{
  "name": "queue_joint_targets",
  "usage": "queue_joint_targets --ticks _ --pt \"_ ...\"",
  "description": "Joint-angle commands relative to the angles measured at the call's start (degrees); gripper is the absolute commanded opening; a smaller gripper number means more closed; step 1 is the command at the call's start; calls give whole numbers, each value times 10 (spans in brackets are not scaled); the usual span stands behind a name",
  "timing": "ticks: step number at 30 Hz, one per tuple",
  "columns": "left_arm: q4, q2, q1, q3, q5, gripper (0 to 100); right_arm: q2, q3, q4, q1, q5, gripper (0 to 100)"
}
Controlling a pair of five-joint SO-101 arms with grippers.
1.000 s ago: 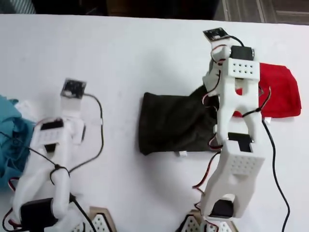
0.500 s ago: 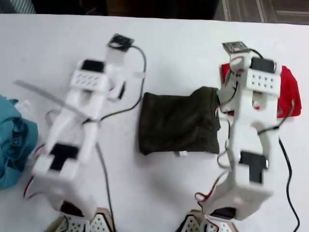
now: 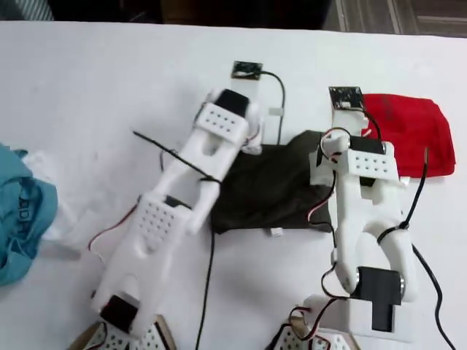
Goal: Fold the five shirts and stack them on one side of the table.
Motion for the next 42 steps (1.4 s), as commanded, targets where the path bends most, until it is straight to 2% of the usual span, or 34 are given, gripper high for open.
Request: queue_joint_targets --ticks 1,7,13,18,23,27,31,37,42 --pt "3 24 11 -87 9 26 0 2 -5 4 -4 20" --pt "6 107 -36 -131 8 26 0 1 -5 17 -3 20" --pt "33 120 -99 -193 7 26 0 -1 -9 13 -6 20" --pt "42 121 -112 -204 -24 26 0 -1 -24 10 -7 21" --pt "37 115 -110 -211 -27 26 4 -53 -24 -35 -6 21" --pt "75 116 -132 -269 -29 26 12 -105 -25 -88 -7 21" --pt "124 116 -199 -334 -29 26 56 -137 -8 -133 -7 21" --pt "127 116 -337 -329 -29 26 150 -172 48 -136 -5 21" --pt "127 115 -390 -334 -65 26 192 -172 126 -136 -3 21"
